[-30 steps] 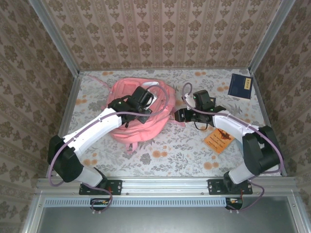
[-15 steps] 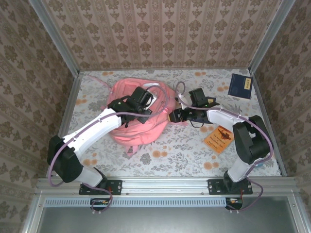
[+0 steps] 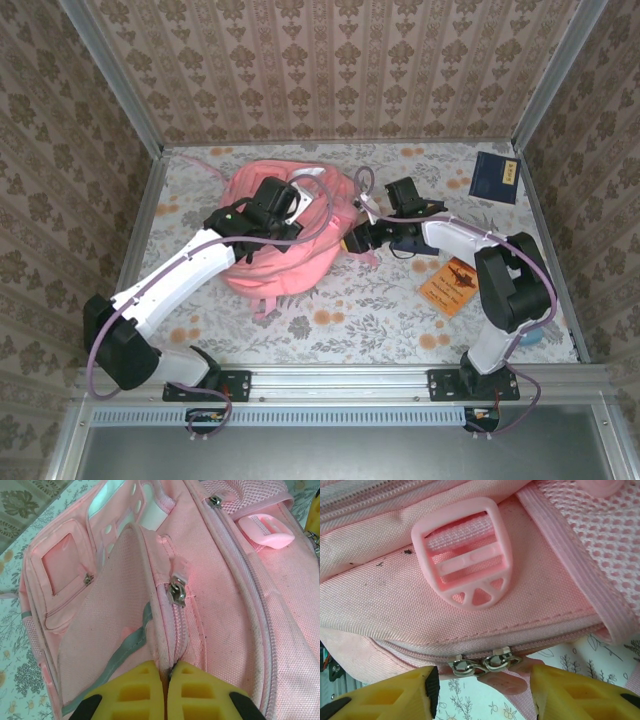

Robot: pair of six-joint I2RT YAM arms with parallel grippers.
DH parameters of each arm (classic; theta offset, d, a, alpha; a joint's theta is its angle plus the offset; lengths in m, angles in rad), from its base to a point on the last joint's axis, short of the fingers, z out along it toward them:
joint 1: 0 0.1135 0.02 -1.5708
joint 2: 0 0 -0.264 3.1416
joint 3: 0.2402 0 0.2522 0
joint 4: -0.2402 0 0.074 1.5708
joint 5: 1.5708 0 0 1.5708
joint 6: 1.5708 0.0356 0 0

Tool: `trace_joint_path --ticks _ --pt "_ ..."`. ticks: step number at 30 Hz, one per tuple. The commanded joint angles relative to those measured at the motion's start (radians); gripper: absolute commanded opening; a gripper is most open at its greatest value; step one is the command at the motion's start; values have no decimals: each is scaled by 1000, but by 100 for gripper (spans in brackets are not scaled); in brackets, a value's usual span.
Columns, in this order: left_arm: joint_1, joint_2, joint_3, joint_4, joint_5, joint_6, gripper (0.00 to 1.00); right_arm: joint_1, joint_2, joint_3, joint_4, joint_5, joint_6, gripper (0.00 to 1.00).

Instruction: Pack books, pencil case, and school supplies into a backpack

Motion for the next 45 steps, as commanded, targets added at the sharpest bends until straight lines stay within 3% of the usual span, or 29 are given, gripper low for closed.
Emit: trace_joint_path --ticks 1,10,16,24,29,32,36,43,45 --pt "10 -50 7 116 -14 15 2 14 24 31 -32 -68 -39 48" --pt "18 -45 9 119 -9 9 1 15 -12 4 -28 -63 -38 22" --pt "19 -45 5 121 1 6 1 20 -14 7 -26 -56 -32 21" --pt "20 -43 -1 130 22 -11 1 39 -16 4 -26 -50 -29 5" --pt "19 -36 -2 133 31 -18 1 49 -16 -10 13 -17 4 26" --pt "19 -32 0 135 36 -21 1 54 -6 -7 27 -1 18 29" --pt "20 -26 1 138 42 -26 0 63 9 2 30 26 24 23" --pt "19 -14 1 139 41 -35 0 64 -25 -31 70 130 57 2" --pt "19 -7 1 146 43 -47 0 69 -44 -40 58 133 55 0"
